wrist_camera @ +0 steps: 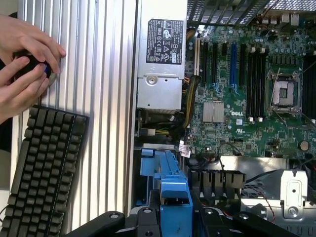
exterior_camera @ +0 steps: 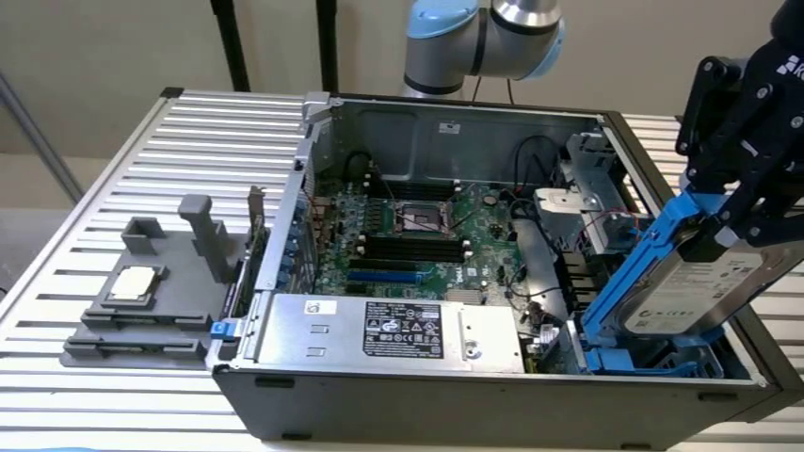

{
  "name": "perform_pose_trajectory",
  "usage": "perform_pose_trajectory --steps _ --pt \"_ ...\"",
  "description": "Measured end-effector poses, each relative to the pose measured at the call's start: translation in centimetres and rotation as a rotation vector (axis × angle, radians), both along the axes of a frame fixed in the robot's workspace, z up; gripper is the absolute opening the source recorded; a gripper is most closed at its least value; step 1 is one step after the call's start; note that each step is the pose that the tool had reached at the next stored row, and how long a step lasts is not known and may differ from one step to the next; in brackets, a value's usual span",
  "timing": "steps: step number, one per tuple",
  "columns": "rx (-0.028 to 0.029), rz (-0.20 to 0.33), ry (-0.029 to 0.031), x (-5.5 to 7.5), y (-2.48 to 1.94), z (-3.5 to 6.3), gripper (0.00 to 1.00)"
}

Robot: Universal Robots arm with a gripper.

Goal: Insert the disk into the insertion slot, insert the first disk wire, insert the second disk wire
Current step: 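Insert the disk into the insertion slot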

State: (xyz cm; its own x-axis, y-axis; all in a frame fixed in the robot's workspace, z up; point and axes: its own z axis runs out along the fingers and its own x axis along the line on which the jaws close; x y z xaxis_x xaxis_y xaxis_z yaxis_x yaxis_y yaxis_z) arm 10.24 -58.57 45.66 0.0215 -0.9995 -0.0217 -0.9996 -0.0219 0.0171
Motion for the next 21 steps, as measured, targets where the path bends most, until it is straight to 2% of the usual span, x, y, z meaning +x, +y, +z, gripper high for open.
perform_pose_trajectory --steps 9,21 --pt "0.0074 0.010 0.0000 0.00 0.00 -0.22 0.32" --pt "0.0123 0.020 0.0000 0.10 0.00 -0.53 0.32"
